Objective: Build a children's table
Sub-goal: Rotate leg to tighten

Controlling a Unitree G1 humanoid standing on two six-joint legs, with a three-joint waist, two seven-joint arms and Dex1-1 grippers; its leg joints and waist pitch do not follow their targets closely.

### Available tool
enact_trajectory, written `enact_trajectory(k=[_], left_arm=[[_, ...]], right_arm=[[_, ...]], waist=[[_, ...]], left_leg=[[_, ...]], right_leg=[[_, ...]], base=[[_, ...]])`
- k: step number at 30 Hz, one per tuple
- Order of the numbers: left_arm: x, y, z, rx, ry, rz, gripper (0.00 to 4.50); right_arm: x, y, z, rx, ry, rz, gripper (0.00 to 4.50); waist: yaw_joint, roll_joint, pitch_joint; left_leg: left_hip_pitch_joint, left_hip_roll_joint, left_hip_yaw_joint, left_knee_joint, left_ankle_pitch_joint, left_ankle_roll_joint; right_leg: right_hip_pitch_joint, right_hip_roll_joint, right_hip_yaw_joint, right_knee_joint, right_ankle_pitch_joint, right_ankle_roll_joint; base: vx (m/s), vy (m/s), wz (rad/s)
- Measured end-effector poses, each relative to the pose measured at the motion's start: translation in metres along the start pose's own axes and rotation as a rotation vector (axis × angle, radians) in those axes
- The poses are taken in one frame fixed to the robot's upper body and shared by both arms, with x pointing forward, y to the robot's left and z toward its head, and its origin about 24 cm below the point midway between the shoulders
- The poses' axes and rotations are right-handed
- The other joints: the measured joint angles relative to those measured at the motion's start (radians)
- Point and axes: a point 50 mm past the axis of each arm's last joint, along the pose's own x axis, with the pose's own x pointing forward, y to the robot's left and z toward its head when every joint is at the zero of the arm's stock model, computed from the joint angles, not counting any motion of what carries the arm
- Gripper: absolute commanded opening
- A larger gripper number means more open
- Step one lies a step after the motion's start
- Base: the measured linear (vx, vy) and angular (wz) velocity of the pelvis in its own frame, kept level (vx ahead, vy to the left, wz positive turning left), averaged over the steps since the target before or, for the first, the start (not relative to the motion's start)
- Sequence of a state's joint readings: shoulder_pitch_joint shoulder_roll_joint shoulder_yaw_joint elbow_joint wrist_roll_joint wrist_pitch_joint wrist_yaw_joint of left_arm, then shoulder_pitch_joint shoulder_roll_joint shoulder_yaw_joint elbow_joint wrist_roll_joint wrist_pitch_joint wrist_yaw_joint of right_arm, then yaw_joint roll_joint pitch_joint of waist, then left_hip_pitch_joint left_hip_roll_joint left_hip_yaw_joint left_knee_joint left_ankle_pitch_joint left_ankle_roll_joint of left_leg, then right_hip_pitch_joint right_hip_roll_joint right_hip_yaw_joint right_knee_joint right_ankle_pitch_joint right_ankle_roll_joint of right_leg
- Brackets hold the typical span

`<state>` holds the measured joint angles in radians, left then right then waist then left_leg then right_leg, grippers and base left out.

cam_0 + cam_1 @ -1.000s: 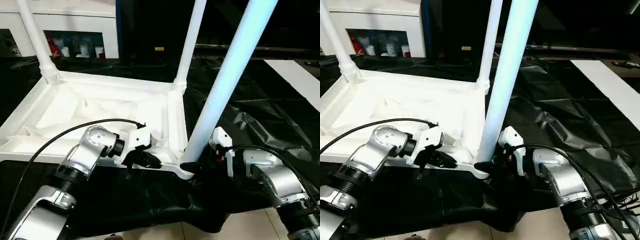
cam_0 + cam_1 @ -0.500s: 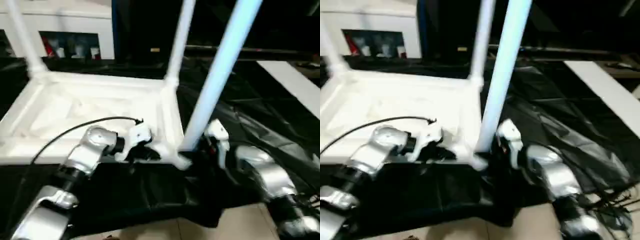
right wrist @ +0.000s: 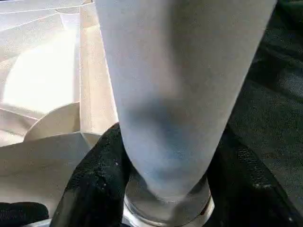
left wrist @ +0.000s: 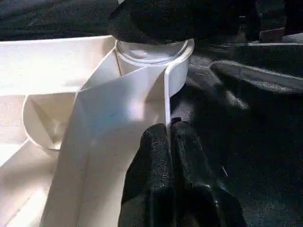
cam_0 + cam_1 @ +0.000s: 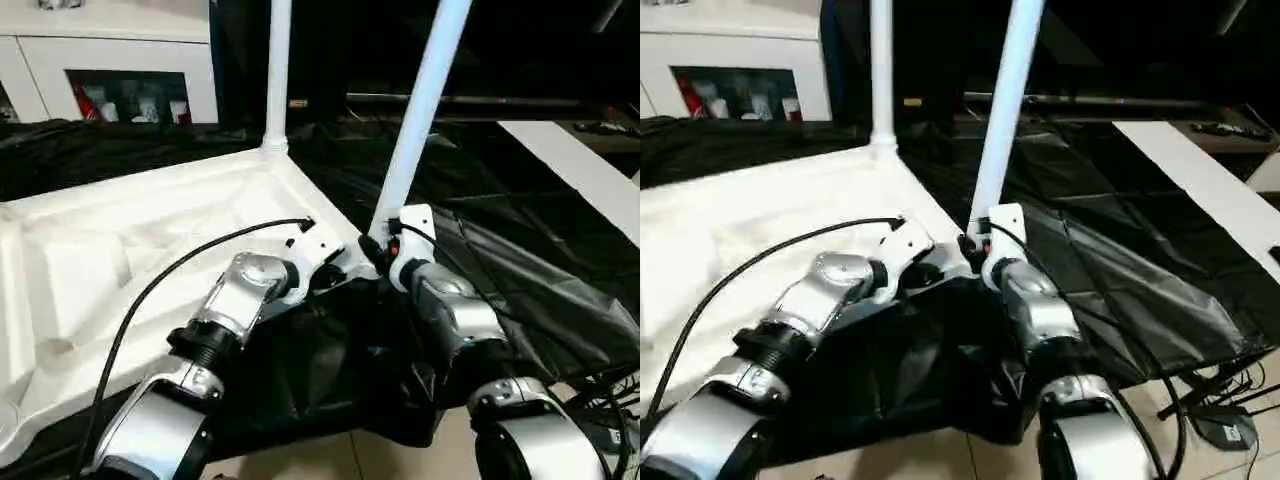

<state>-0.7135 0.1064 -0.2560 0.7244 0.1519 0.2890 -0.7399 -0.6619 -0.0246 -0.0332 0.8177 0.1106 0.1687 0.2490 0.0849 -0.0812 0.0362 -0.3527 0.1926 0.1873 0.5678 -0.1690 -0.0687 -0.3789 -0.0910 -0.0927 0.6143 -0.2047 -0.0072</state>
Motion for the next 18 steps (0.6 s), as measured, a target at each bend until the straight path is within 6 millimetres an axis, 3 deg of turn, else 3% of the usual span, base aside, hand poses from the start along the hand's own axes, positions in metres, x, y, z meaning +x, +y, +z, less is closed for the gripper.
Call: enact_trajectory(k=[7,13,18], left_arm=[[-0.006,0.005,-0.002,0.038,-0.017,-0.039,0.00],[-0.022,0.011,-0.008,0.075,-0.034,-0.162,0.00],[-0.048,0.011,-0.020,0.106,-0.036,-0.360,0.00]], right_arm=[[-0.006,-0.007,0.002,-0.051,0.003,0.111,2.87],[-0.030,-0.020,-0.003,-0.173,0.024,0.324,3.01],[-0.064,-0.026,-0.010,-0.246,0.076,0.585,3.01]], waist=[[-0.001,0.001,0.002],[0.006,0.002,0.003],[0.013,0.003,0.005]], left_leg=[[-0.002,0.000,0.000,-0.002,0.000,0.000],[-0.005,0.000,0.000,-0.005,0.000,0.000],[-0.008,0.000,0.002,-0.004,-0.002,0.003]], right_leg=[[-0.002,0.000,0.000,-0.001,0.001,-0.001],[-0.004,0.001,-0.001,-0.002,0.000,-0.003],[-0.005,0.001,-0.001,-0.004,-0.003,-0.004]], base=[[0.000,0.000,0.00],[0.000,0.000,0.00],[0.000,0.000,0.00]])
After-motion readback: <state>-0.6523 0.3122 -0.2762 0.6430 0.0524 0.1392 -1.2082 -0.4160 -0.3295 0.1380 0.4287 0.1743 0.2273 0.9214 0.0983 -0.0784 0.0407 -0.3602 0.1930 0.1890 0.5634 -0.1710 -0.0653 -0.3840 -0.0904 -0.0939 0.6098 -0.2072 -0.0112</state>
